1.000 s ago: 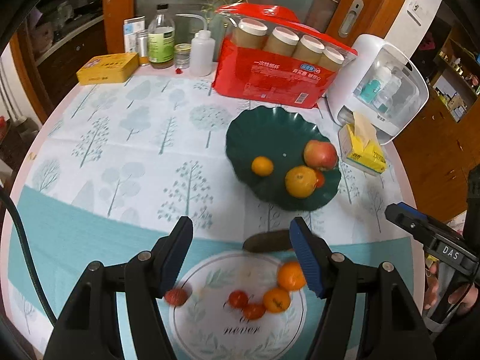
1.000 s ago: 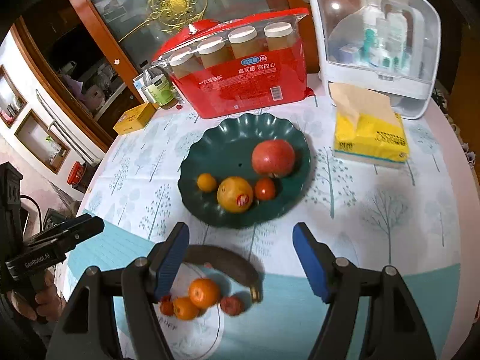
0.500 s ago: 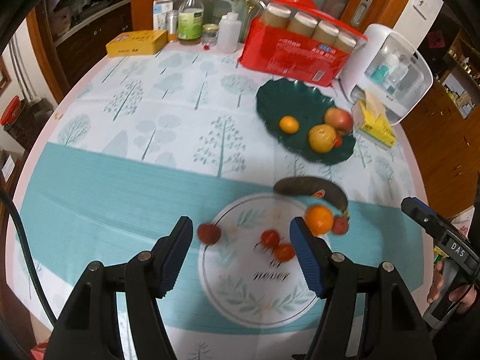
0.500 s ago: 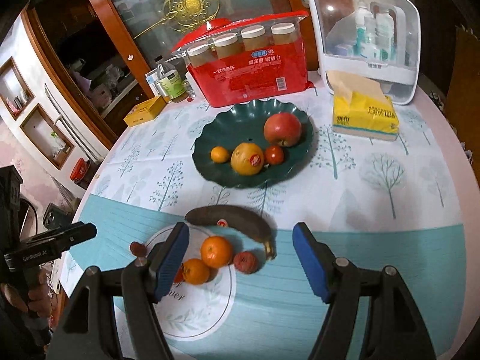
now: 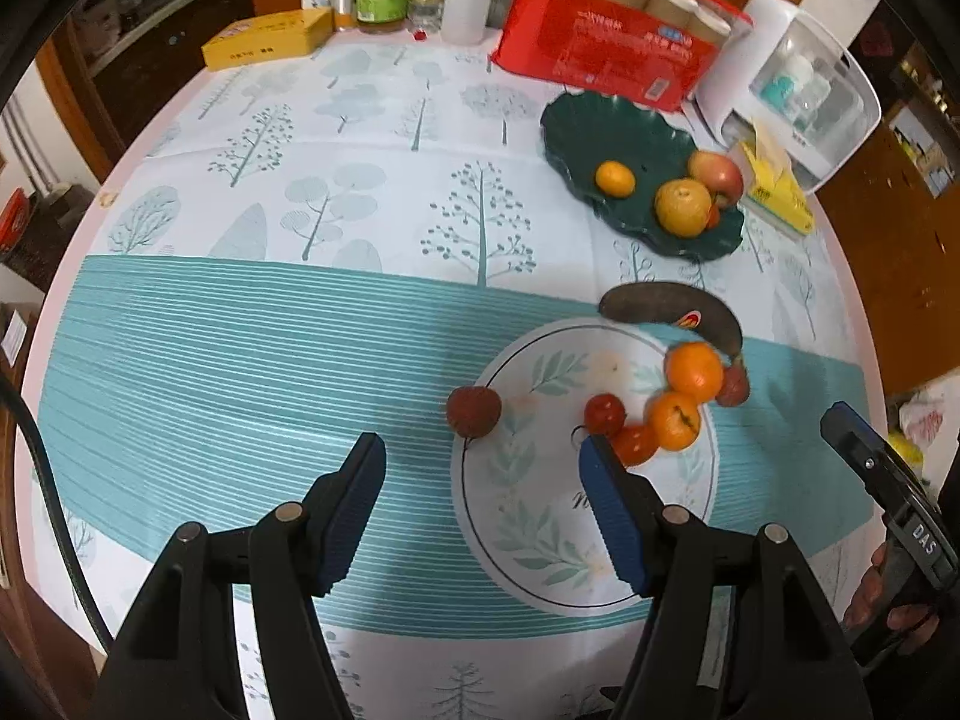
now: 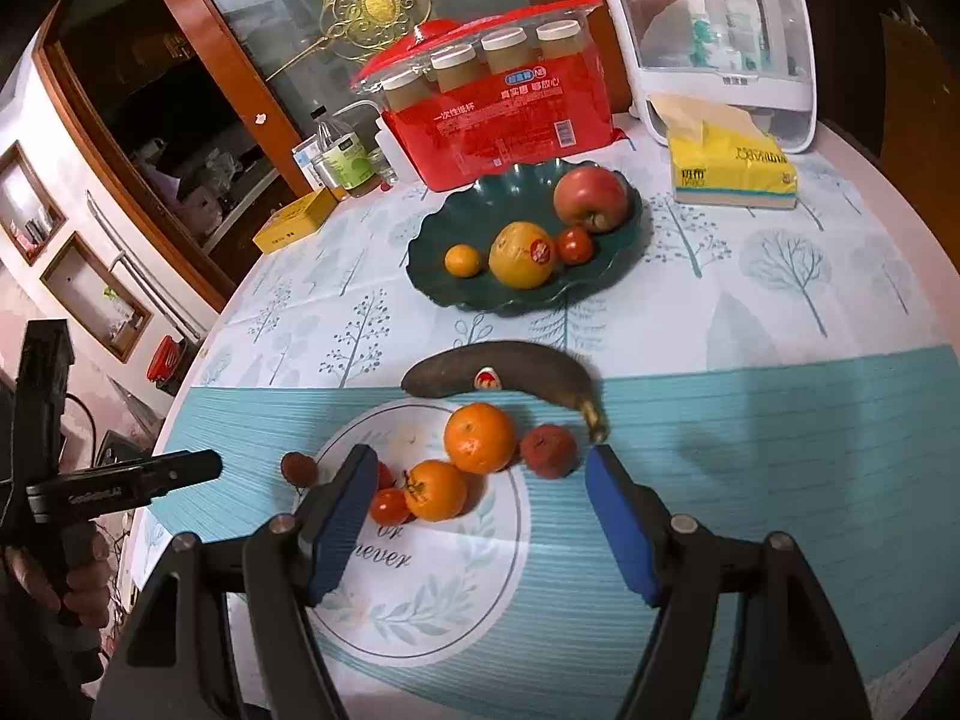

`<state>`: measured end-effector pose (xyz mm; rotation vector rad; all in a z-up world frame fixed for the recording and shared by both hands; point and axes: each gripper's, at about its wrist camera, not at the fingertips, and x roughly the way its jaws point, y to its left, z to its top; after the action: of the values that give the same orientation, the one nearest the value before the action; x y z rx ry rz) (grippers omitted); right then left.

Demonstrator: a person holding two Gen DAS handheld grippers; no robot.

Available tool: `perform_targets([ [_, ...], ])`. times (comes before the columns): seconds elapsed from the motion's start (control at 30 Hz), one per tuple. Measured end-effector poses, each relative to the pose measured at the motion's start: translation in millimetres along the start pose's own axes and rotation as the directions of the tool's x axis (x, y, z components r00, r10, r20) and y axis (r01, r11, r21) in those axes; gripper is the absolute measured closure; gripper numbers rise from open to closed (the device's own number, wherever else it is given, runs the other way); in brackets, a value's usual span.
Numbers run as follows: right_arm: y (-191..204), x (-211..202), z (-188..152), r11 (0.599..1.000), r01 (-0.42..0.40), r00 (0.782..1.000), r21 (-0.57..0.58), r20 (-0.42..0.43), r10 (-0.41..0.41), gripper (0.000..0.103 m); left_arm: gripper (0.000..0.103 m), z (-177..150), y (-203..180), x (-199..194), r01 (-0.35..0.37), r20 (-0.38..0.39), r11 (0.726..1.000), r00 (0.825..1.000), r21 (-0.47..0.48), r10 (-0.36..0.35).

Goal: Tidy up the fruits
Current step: 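Move both tools back toward the white fruit plate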

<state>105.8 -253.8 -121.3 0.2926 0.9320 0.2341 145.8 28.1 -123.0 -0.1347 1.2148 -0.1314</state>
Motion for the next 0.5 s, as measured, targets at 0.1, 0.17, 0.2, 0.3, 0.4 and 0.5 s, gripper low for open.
perform_targets([
  [0.1, 7.1, 2.3, -9.5, 1.000, 0.011, 1.000, 0.016, 0.010, -0.011, 0.031, 0.037, 3.0, 3.4, 7.8, 0.005, -0.024, 0.999, 1.000, 0.035, -0.004],
  [0.17, 12.7, 6.5, -15.4, 0.999, 0.025, 1.000, 0.028, 0.008, -0.026, 0.031, 0.037, 5.3, 5.2, 13.0, 0.013, -0.037, 0.998, 0.999, 0.060, -0.011],
  [0.2, 14.5, 8.8, -17.7, 0.999, 0.029, 1.000, 0.034, 0.006, -0.029, 0.031, 0.037, 6.5, 5.8, 15.9, 0.015, -0.043, 0.997, 0.999, 0.075, -0.012],
  [0.3, 21.6, 17.4, -26.5, 0.997, 0.034, 0.999, 0.062, -0.011, -0.034, 0.031, 0.037, 9.5, 6.5, 23.5, 0.022, -0.060, 0.993, 0.998, 0.114, -0.016],
  [0.4, 28.0, 28.5, -33.9, 0.995, 0.045, 0.998, 0.091, -0.038, -0.042, 0.031, 0.037, 10.7, 6.3, 32.6, 0.036, -0.079, 0.987, 0.997, 0.156, -0.024],
  [0.5, 33.0, 39.8, -39.5, 0.991, 0.050, 0.997, 0.123, -0.065, -0.042, 0.031, 0.037, 11.0, 5.6, 43.0, 0.050, -0.100, 0.978, 0.995, 0.202, -0.030],
])
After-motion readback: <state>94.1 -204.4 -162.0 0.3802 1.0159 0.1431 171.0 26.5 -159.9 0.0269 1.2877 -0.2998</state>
